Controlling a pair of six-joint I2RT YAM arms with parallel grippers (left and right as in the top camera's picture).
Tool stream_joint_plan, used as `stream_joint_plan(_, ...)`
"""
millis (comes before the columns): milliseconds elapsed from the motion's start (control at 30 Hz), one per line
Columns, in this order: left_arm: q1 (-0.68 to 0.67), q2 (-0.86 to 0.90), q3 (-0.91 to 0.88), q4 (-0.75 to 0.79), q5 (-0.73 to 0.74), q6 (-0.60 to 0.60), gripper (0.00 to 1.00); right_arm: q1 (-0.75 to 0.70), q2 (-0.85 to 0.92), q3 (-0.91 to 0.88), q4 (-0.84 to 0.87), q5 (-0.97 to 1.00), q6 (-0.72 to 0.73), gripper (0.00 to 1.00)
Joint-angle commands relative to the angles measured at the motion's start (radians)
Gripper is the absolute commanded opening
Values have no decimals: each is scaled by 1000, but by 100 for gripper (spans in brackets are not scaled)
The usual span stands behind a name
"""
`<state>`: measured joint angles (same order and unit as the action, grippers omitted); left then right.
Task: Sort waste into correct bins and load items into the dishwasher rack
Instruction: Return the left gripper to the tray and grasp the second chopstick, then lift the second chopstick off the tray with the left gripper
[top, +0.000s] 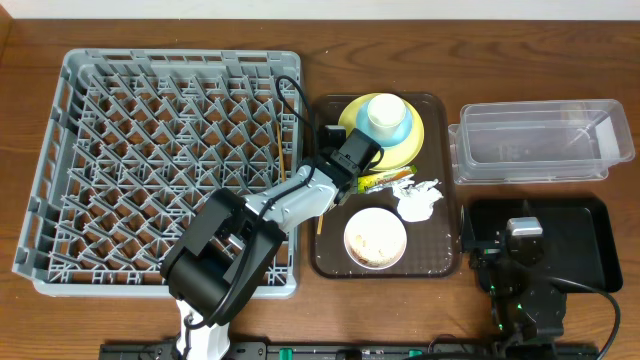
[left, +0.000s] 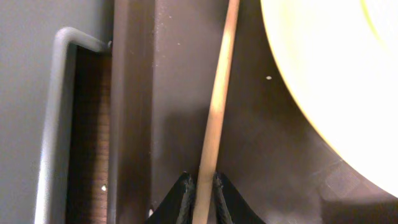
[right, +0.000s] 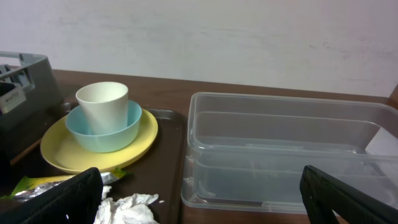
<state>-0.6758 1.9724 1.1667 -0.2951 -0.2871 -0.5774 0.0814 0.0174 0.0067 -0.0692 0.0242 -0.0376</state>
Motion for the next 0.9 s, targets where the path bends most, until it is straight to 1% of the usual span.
stream_joint_plan(0,3,-5,2,-9,40,-7,16,0,-2,-1,-3,-3,-8,99)
stream_joint_plan(433,3,-5,2,-10,43,8,17,0,-2,-1,-3,-3,-8,99)
stream_joint_plan(467,3,-5,2,-10,50,12,22,0,-2,-1,-3,-3,-8,99)
stream_joint_plan(600,11,-5,13,-1,146,109,23,0,-2,-1,-3,-3,-8,99)
stream_joint_plan(667,19,-5,22,-2,176,135,23,0,-2,-1,-3,-3,-8,99)
stream_joint_plan(867,55,-5,23,-14,183,140,22,0,-2,-1,-3,-3,-8,99)
